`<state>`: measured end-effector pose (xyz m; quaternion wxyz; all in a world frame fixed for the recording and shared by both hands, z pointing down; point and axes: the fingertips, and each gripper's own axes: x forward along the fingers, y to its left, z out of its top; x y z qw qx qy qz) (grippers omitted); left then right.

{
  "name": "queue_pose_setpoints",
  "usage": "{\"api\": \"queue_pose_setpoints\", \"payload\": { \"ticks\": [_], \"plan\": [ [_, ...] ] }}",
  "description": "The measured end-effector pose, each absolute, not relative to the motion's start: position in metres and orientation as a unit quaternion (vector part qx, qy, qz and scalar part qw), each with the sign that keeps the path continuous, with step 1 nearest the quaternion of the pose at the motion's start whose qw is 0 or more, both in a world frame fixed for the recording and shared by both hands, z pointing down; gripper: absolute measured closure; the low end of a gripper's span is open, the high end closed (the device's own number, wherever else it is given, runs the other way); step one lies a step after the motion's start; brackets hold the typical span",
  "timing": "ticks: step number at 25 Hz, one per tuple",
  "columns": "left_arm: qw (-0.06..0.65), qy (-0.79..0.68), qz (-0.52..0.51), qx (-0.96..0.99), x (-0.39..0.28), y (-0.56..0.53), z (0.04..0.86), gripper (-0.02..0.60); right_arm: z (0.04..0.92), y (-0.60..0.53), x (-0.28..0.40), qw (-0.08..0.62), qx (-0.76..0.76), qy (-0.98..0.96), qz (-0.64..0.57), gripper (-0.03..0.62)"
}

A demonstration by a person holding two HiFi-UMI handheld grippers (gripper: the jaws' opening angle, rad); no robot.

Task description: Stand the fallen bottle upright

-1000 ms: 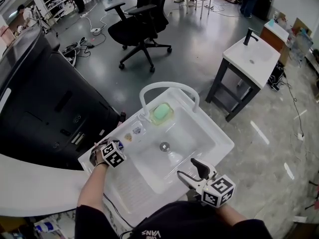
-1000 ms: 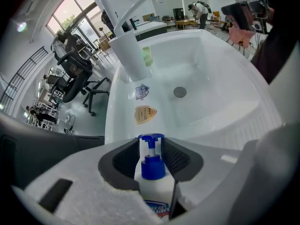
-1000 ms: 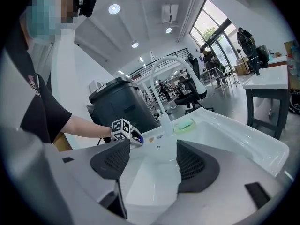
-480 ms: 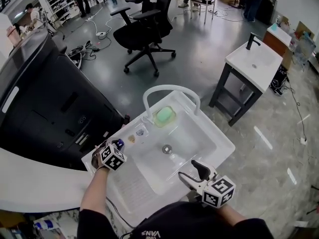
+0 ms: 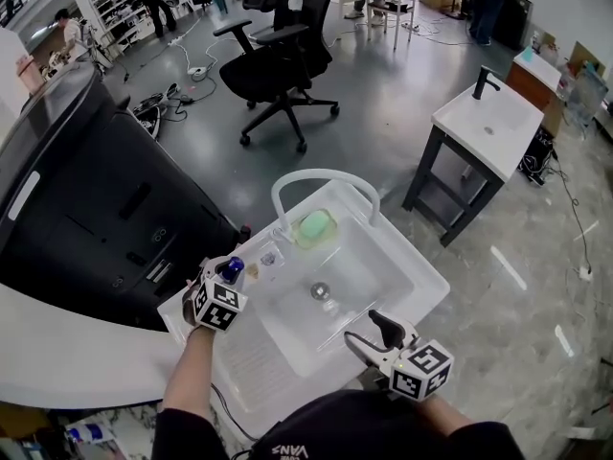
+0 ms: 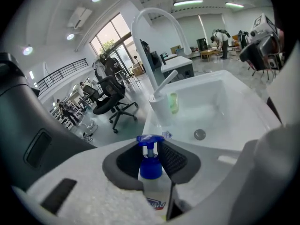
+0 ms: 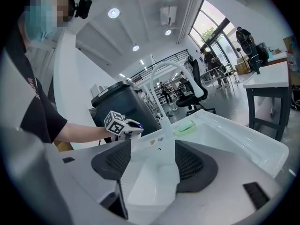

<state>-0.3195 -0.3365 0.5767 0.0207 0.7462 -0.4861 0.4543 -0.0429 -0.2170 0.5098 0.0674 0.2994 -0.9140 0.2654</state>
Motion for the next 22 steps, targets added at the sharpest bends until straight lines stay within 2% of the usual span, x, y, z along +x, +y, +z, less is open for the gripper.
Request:
{"api": "queue_pose_setpoints", "payload": {
  "ticks": [15, 22],
  "plan": [
    [0.046, -0.635, 0.203, 0.744, -0.321, -0.385, 0.514, 0.479, 0.515, -0.219, -0.009, 0.055, 0.346, -0.894, 0.279, 0.318],
    [0.032, -0.675, 0.098, 0.731, -0.322, -0.400, 0.493, 0.479, 0.515, -0.221, 0.005, 0.054, 0.365, -0.886, 0.279, 0.319]
  ]
}}
